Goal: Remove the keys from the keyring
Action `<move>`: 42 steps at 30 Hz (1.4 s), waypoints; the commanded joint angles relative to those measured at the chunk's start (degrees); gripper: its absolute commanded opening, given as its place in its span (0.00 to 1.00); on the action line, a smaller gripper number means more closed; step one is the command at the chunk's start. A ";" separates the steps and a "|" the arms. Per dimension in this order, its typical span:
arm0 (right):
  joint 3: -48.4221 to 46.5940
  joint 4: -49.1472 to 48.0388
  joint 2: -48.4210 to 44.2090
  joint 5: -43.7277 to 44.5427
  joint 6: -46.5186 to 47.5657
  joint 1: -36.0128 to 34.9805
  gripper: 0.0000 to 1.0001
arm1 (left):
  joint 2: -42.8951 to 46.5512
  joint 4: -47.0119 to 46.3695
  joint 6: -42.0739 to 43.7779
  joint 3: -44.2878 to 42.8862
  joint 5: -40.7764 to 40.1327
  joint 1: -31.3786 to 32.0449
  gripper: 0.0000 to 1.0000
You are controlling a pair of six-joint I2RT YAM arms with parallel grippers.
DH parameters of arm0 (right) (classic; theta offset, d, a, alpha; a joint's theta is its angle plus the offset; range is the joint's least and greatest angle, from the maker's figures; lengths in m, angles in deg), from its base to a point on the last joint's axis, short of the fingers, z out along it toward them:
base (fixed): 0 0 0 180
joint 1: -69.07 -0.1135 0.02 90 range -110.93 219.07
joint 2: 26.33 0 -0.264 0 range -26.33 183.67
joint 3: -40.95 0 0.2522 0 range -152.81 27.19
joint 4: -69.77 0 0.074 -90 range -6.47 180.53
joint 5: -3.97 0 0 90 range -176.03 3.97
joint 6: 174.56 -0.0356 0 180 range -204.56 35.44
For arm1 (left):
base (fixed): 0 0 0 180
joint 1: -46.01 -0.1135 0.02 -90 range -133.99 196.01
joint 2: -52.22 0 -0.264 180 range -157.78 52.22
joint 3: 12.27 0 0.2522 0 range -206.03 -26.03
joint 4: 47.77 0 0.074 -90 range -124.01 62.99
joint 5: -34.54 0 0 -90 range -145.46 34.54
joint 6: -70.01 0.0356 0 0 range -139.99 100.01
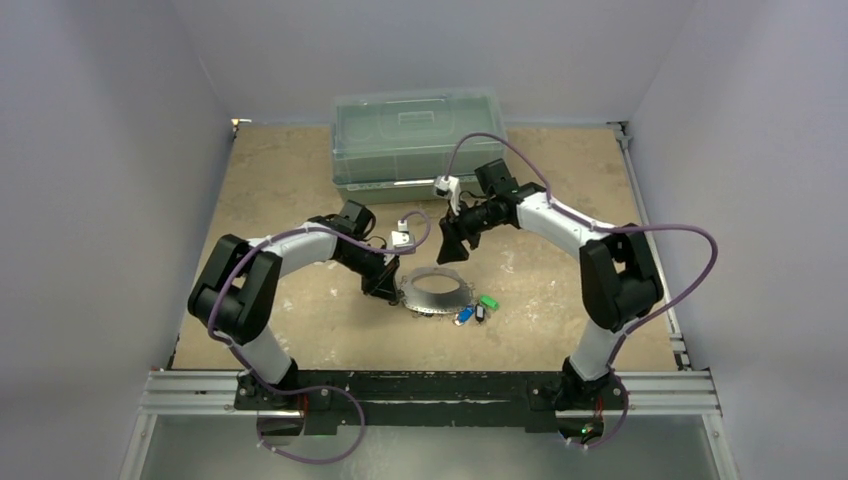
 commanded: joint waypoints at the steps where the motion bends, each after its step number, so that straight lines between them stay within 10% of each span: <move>1: 3.21 -1.22 -7.62 0.43 -2.55 1.15 0.66 | 0.22 -4.08 -5.46 -0.24 2.34 0.12 0.00; 11: 8.95 3.24 -12.61 -0.01 -4.56 3.29 0.62 | 0.73 1.25 -9.47 -0.83 5.21 0.39 0.00; 22: 19.97 3.55 -22.20 13.87 10.60 -8.28 0.42 | 7.54 -17.24 -28.30 8.53 7.73 -1.41 0.00; 42: 21.27 -10.42 -8.17 27.87 7.06 -14.70 0.29 | 8.03 -24.75 -37.73 13.92 13.96 -5.81 0.00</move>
